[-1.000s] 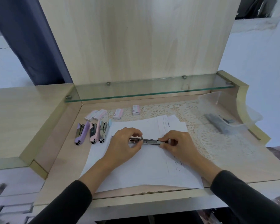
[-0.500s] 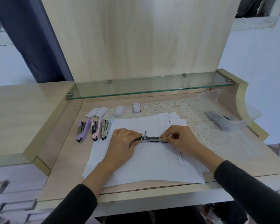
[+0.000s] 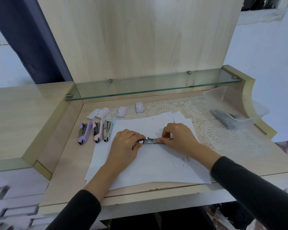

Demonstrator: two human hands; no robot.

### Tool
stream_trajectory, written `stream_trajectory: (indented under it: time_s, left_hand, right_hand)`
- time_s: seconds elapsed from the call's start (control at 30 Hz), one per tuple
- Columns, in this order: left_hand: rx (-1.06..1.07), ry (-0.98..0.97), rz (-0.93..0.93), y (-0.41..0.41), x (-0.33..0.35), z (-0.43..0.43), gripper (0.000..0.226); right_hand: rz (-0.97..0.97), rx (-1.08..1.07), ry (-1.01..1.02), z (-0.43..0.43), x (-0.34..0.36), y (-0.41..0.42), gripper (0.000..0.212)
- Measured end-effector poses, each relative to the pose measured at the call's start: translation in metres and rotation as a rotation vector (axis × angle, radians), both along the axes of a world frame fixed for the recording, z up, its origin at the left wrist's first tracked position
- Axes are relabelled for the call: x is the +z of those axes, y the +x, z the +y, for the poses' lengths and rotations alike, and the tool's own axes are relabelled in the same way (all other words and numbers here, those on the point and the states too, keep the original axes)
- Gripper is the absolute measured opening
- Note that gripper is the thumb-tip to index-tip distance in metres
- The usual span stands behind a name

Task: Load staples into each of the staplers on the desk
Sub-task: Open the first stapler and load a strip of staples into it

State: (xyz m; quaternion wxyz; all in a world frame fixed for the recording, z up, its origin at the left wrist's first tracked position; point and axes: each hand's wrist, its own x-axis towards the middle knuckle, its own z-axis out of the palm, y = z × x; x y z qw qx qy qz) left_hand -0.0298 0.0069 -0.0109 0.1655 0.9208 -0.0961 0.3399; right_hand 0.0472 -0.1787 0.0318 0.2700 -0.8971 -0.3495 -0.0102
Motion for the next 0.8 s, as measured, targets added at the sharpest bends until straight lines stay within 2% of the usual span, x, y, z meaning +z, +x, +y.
stream_trajectory:
  time_s: [0.17,0.33,0.53,0.8]
  left_hand:
    - [0.009,0.033,-0.042,-0.001,0.003,-0.002,0.016]
    - [0.043,0.044,-0.071,-0.001,0.002,0.0,0.014]
    - [-0.043,0.019,-0.109,-0.001,0.004,-0.001,0.022]
    - [-0.013,-0.007,-0.018,-0.003,0.003,-0.001,0.026]
  right_hand:
    - [0.014,0.0,0.03,-0.001,-0.003,0.003,0.032]
    - [0.104,0.07,0.08,-0.007,-0.002,0.007,0.012]
    - [-0.044,0.045,0.193,-0.008,-0.013,0.006,0.017]
    - [-0.046,0.041,0.206,-0.007,-0.011,0.006,0.016]
